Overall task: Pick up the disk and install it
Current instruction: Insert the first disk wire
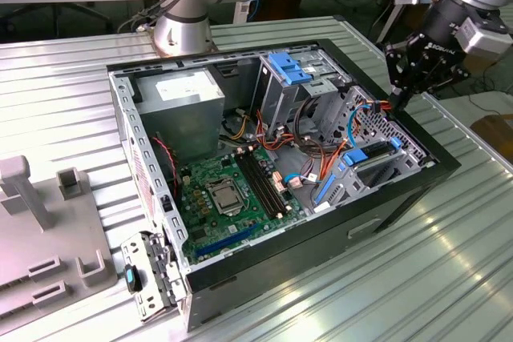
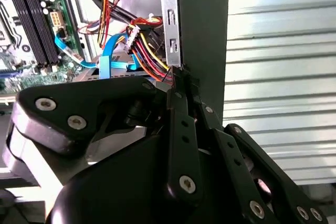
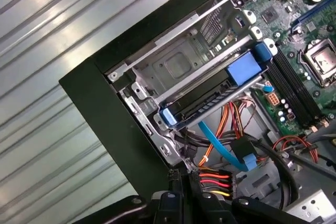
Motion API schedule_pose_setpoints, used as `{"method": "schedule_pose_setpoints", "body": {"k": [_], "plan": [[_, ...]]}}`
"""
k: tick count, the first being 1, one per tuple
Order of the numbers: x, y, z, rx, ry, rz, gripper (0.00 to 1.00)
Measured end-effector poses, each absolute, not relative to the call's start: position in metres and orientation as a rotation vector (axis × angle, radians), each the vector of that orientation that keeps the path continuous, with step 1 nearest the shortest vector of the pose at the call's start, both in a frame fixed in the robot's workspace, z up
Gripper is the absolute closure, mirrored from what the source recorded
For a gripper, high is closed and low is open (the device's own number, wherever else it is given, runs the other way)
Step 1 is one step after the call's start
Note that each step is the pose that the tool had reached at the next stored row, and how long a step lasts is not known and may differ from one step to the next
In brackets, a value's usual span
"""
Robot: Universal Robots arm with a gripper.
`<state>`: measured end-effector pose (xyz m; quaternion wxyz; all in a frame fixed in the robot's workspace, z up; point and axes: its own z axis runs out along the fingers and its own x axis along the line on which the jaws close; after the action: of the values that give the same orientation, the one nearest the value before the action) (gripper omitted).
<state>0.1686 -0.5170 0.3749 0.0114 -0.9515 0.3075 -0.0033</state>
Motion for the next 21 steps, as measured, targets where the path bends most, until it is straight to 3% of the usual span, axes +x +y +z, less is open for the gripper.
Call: {"method": "schedule_pose_setpoints", "body": {"k": [21], "plan": [[0.1653, -0.517, 0.3741, -2.811, 1.353, -0.015, 0.84]]}}
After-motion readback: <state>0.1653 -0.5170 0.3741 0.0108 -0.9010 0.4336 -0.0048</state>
